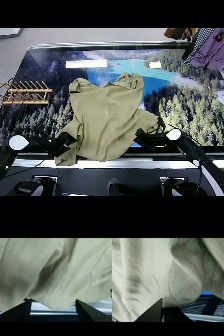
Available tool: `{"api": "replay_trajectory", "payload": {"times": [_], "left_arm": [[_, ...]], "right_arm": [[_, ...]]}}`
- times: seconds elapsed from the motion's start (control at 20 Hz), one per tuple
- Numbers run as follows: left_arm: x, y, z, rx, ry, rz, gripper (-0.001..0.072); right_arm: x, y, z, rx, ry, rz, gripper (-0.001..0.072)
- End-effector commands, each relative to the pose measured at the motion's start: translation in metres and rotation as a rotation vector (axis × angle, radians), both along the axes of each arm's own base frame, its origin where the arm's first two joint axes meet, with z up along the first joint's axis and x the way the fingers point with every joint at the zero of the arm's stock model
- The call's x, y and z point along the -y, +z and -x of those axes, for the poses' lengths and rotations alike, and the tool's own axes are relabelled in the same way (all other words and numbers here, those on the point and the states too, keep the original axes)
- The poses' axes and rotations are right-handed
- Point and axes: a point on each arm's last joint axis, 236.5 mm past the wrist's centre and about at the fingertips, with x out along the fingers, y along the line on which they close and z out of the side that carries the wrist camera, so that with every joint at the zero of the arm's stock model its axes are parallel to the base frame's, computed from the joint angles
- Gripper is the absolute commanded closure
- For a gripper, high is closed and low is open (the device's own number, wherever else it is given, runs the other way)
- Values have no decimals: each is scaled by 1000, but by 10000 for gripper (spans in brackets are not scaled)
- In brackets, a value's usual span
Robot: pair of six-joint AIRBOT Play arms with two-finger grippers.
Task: Fold the clothes and pants, and hang the long-sleeved shirts on hangers.
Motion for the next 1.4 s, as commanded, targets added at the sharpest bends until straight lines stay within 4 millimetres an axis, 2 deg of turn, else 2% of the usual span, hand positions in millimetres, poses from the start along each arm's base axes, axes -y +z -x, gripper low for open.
{"api": "replay_trajectory", "payload": {"times": [0.0,0.2,0.35,0.55,0.85,0.9,0.95,1.0,1.2,1.3,1.35], "left_arm": [[18,-10,20,-85,16,21,84],[20,-28,32,-131,36,-77,84],[29,-36,24,-107,43,-87,84],[35,-57,11,-115,82,-107,84],[32,-77,11,-161,95,-141,86],[33,-77,7,-149,104,-136,118],[35,-76,4,-138,115,-126,333],[37,-74,1,-132,121,-113,667],[46,-53,-11,-32,-3,-92,689],[47,-32,-11,8,-89,-89,690],[45,-19,-6,23,-145,-97,690]], "right_arm": [[-4,6,7,-18,8,-20,689],[-5,6,11,-34,16,-25,689],[-6,6,13,-45,21,-29,689],[-7,7,15,-52,24,-34,689],[-9,12,18,-55,33,-45,689],[-9,15,17,-45,28,-48,689],[-9,18,17,-35,25,-51,689],[-9,22,16,-24,25,-54,689],[-10,49,10,58,11,-76,689],[-11,72,11,115,41,-79,689],[-8,82,17,113,57,-66,689]]}}
